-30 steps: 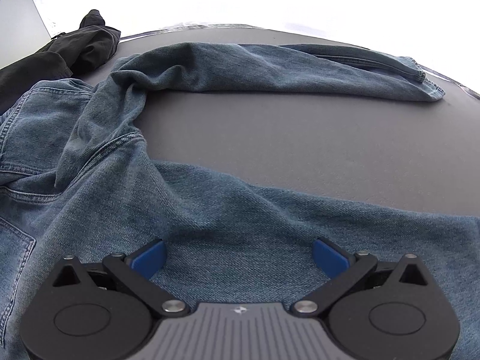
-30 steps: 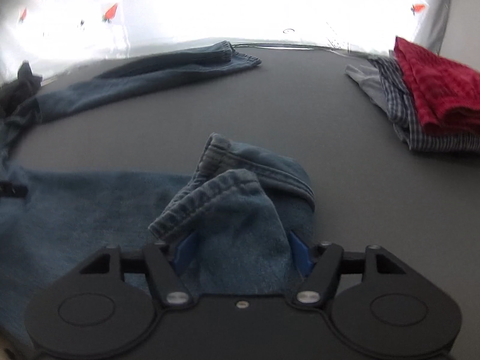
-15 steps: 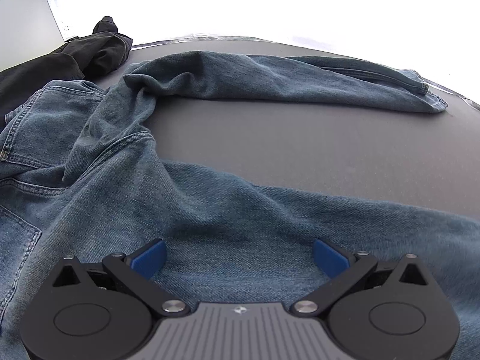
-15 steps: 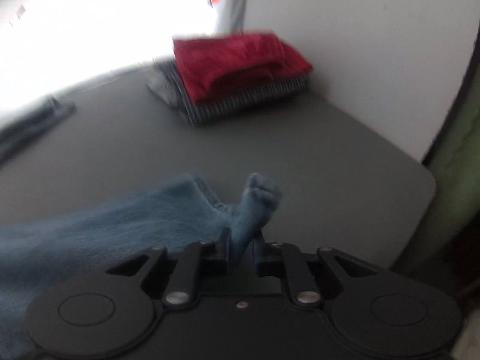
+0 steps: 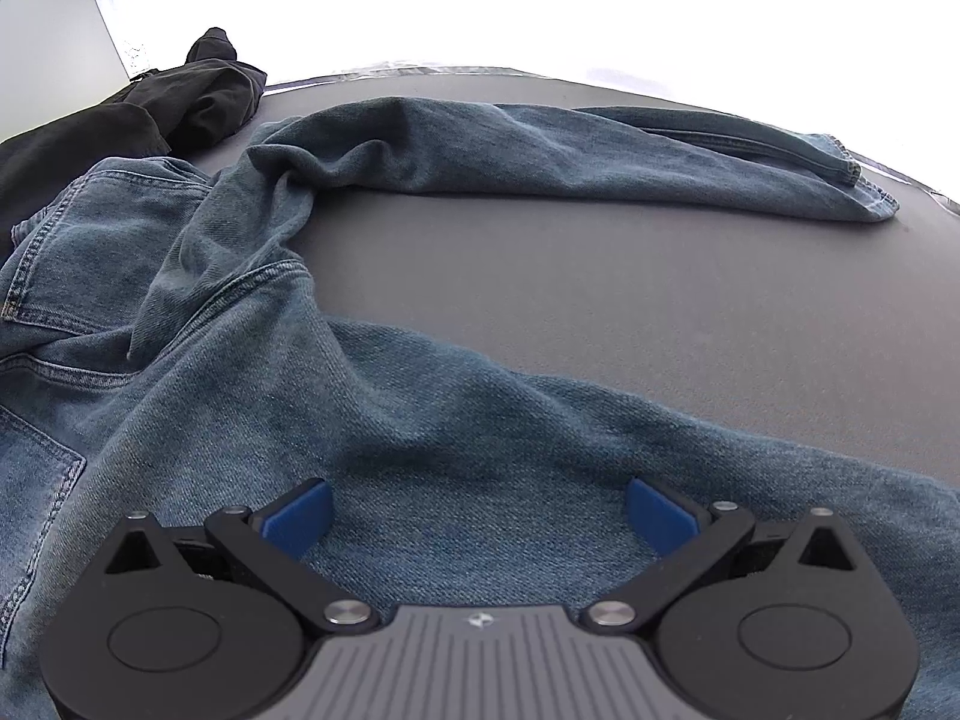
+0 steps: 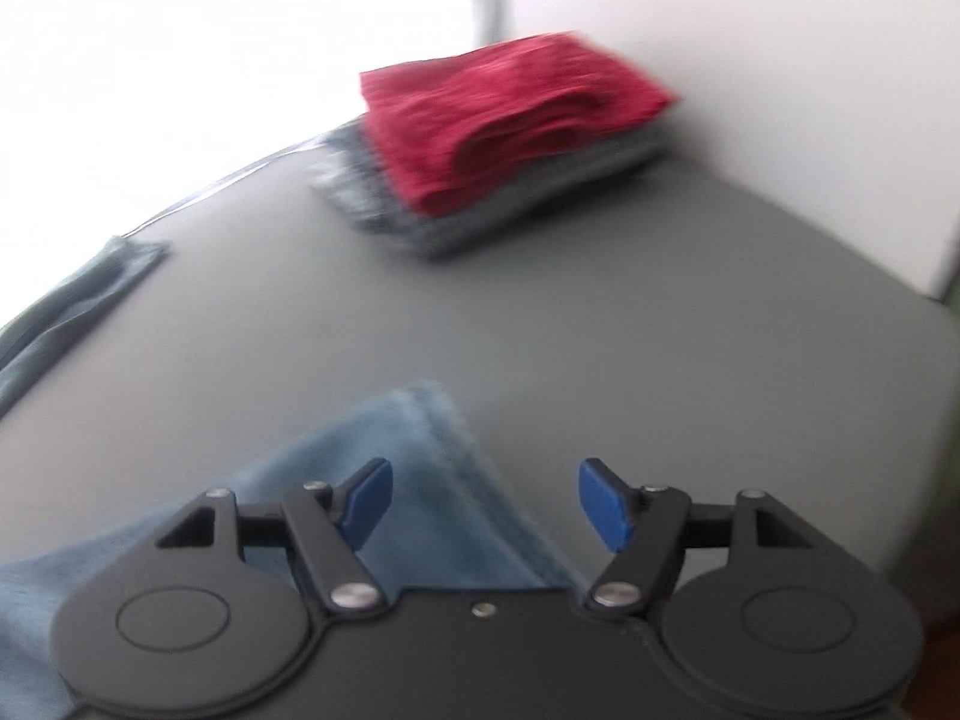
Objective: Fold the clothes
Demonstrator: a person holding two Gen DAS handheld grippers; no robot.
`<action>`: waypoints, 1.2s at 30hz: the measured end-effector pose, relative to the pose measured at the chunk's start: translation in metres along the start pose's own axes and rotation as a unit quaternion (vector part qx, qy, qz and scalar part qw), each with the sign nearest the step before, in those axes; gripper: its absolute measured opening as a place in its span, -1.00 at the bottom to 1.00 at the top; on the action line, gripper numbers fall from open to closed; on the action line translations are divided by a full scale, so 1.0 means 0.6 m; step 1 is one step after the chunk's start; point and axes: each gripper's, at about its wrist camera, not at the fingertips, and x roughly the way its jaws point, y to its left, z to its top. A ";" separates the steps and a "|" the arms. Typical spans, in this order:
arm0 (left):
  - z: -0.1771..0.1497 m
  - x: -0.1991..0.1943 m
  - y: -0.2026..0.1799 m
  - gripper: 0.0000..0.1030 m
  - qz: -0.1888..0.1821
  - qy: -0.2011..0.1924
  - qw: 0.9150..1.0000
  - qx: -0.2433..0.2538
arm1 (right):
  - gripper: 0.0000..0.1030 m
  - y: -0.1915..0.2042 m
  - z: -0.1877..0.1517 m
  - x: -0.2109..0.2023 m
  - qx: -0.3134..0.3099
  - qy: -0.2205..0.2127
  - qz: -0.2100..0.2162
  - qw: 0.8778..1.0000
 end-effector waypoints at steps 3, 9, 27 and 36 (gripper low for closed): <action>0.000 0.000 -0.001 1.00 0.001 0.000 1.000 0.002 | -0.51 0.024 0.020 0.055 -0.013 0.036 0.027 0.999; -0.001 0.000 -0.001 1.00 0.002 -0.003 1.000 0.004 | -0.76 0.045 0.096 0.059 0.001 -0.029 0.028 0.999; 0.027 0.009 0.011 1.00 -0.020 0.055 0.998 0.016 | 0.60 0.186 0.085 0.072 -0.129 -0.032 0.002 0.991; 0.084 -0.011 0.115 1.00 -0.062 0.051 0.996 -0.027 | 0.42 0.324 0.087 0.126 -0.084 0.013 0.105 0.991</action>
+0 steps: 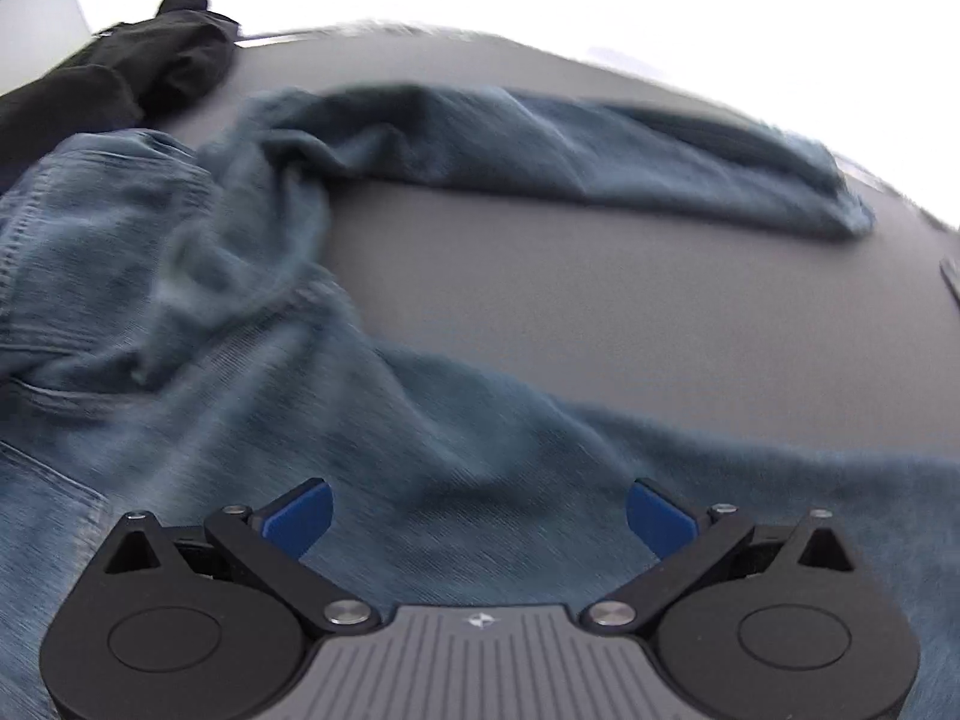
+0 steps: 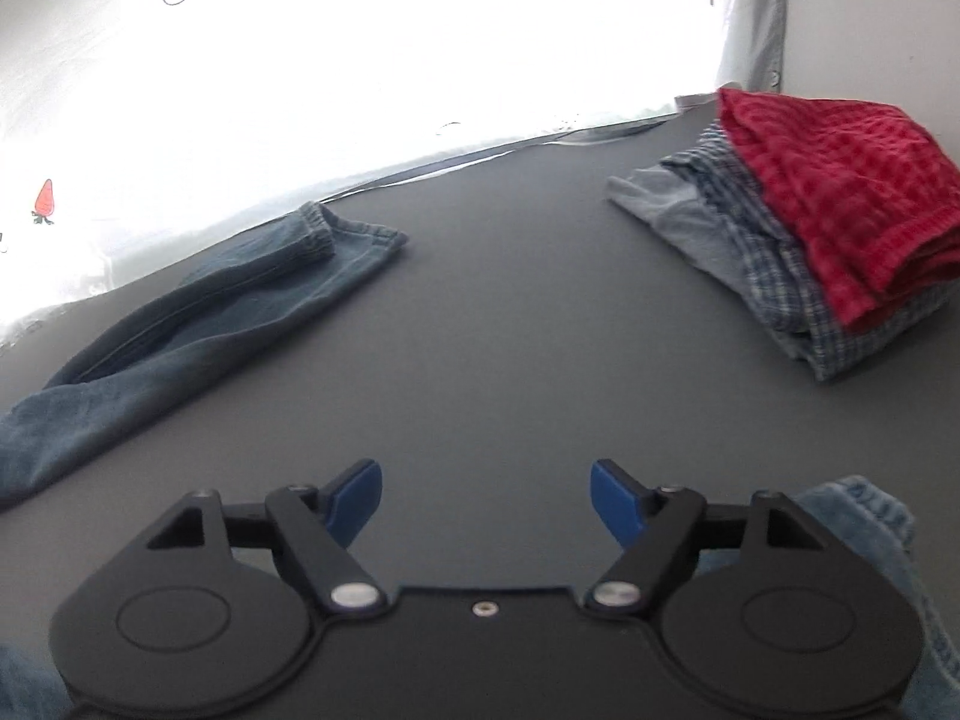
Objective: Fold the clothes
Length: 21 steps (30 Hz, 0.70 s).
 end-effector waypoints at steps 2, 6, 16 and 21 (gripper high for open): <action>0.025 -0.012 0.039 1.00 0.013 -0.026 0.999 -0.029 | 0.34 0.026 0.013 0.028 0.007 0.005 0.021 1.000; 0.075 -0.010 0.107 1.00 0.068 -0.061 0.994 -0.067 | 0.32 0.086 0.055 0.108 0.025 0.022 0.049 0.998; 0.159 0.076 0.206 1.00 0.165 -0.041 0.978 -0.122 | -0.29 0.227 0.188 0.298 -0.005 0.024 -0.039 0.999; 0.158 0.097 0.200 1.00 0.188 -0.034 0.977 -0.090 | -0.90 0.253 0.187 0.249 -0.094 -0.034 -0.062 0.993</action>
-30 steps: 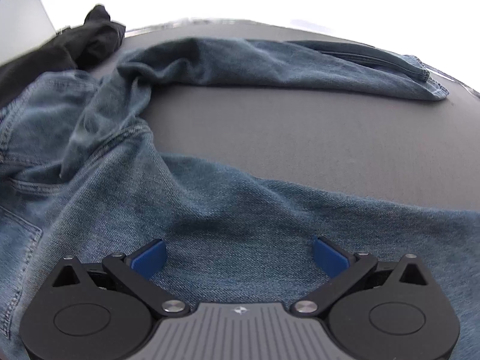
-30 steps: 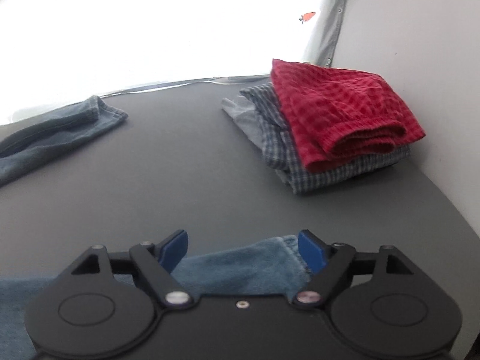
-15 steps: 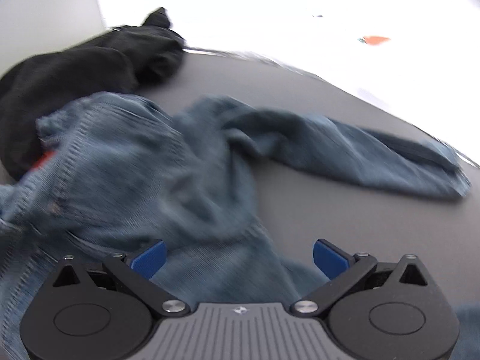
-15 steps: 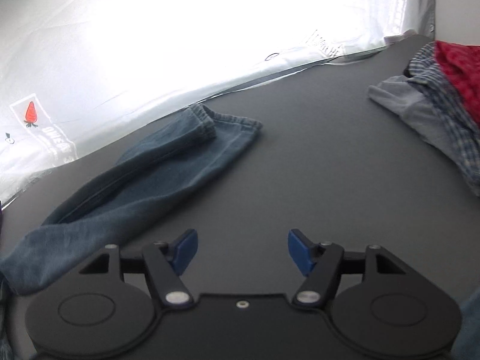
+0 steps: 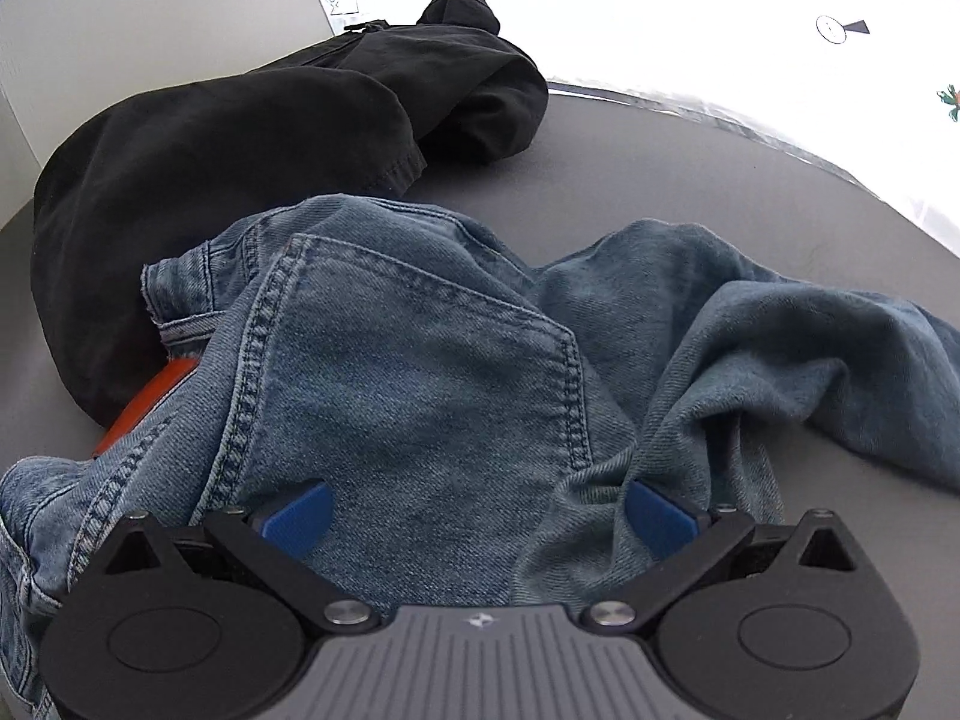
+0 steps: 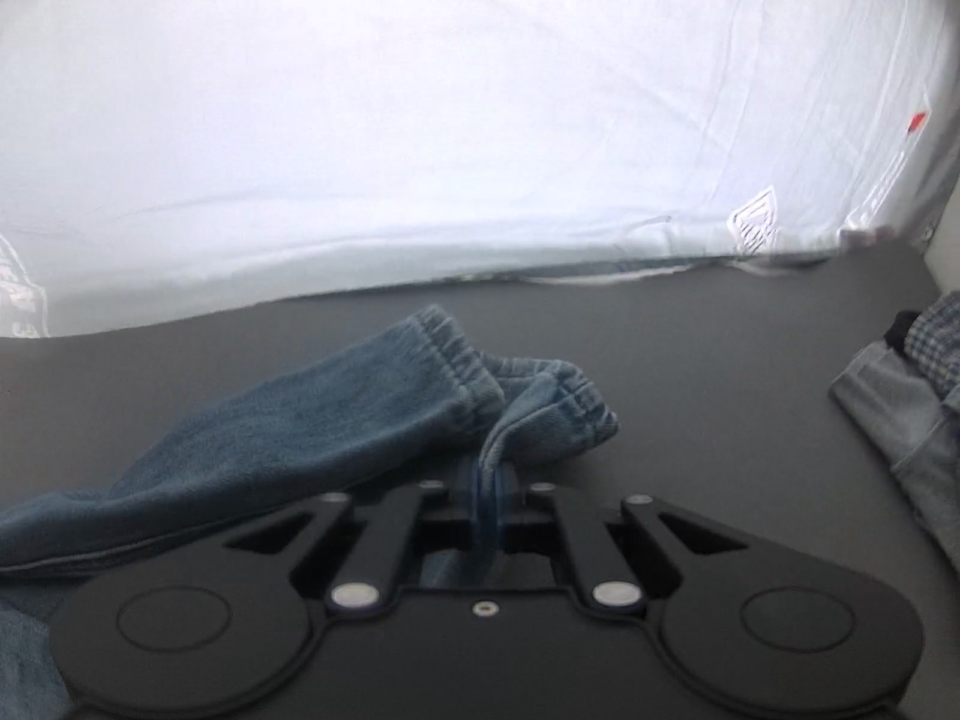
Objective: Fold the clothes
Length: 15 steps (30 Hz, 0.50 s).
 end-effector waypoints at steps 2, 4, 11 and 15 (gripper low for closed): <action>-0.002 0.000 0.000 1.00 0.002 -0.003 1.000 0.006 | -0.91 -0.029 0.004 -0.058 0.009 -0.033 -0.006 0.999; 0.000 0.001 0.005 1.00 0.000 -0.004 1.000 0.006 | -0.91 -0.061 0.006 -0.127 0.015 -0.067 -0.021 0.997; -0.001 -0.003 0.013 1.00 -0.006 -0.012 1.000 0.018 | -0.91 -0.163 0.022 -0.396 0.012 -0.146 -0.059 0.987; -0.002 -0.003 0.016 1.00 0.006 -0.012 1.000 0.014 | -0.91 -0.176 0.058 -0.452 0.020 -0.178 -0.086 0.980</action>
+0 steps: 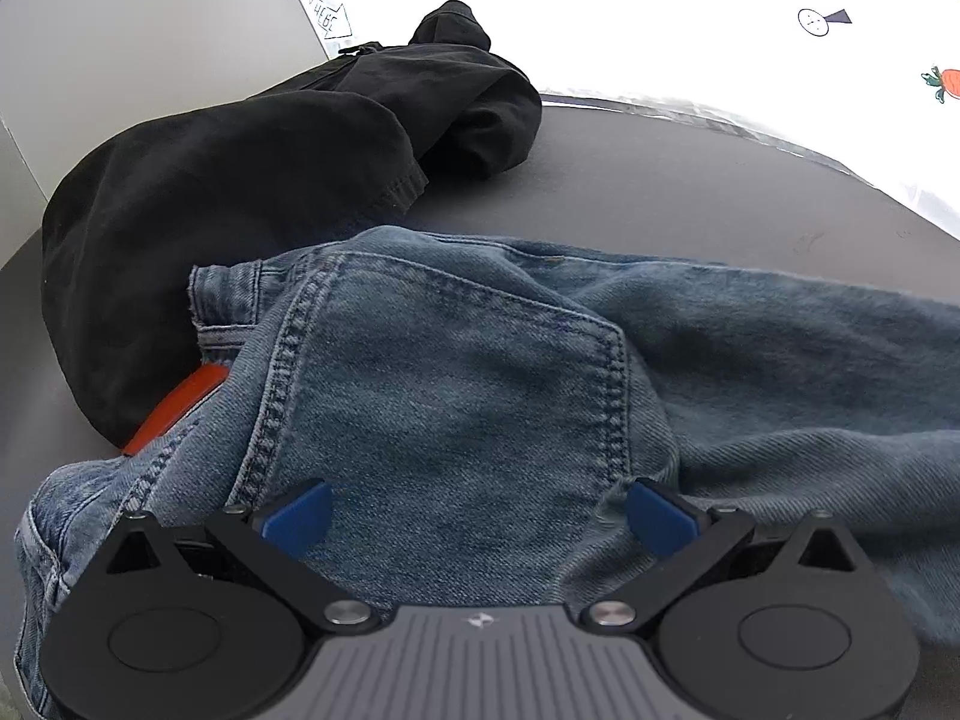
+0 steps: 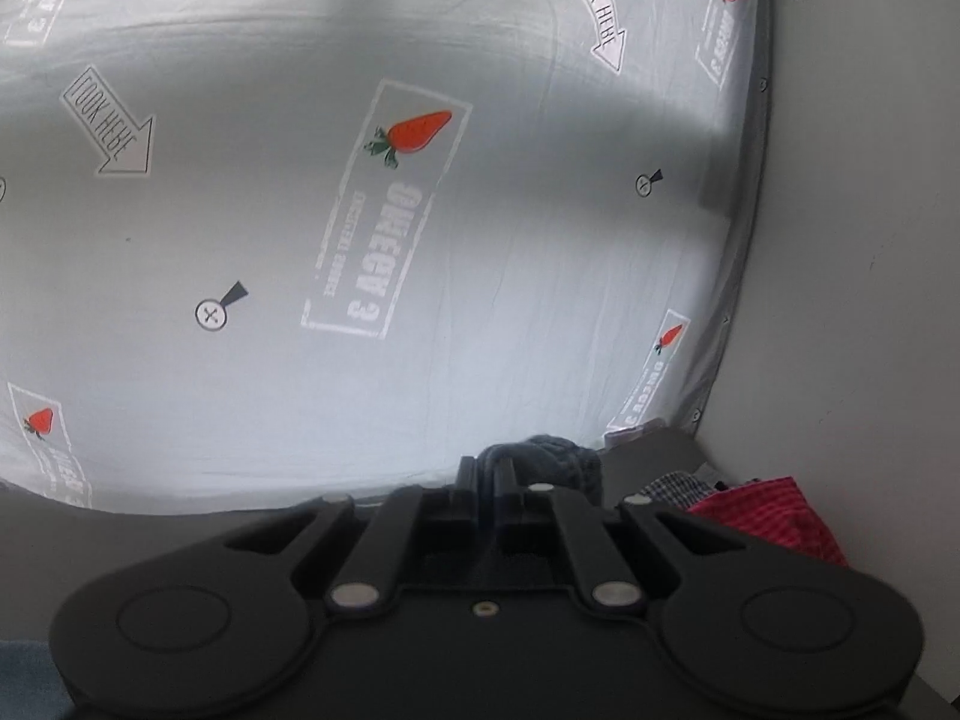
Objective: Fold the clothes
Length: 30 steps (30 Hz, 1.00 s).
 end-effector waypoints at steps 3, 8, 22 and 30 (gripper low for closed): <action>-0.002 0.004 -0.010 1.00 0.011 -0.002 1.000 0.012 | -0.92 0.026 0.028 0.052 -0.006 -0.030 -0.039 0.999; -0.010 0.004 -0.021 1.00 0.022 -0.013 0.999 0.023 | -0.91 0.089 0.019 0.197 0.015 0.060 0.022 0.998; -0.044 -0.005 -0.046 1.00 0.056 -0.068 0.996 -0.027 | 0.07 -0.081 -0.264 0.174 0.024 0.234 0.022 0.972; -0.045 -0.010 -0.067 1.00 0.092 -0.068 0.993 -0.012 | 0.38 -0.091 -0.297 0.275 -0.041 0.223 0.027 0.974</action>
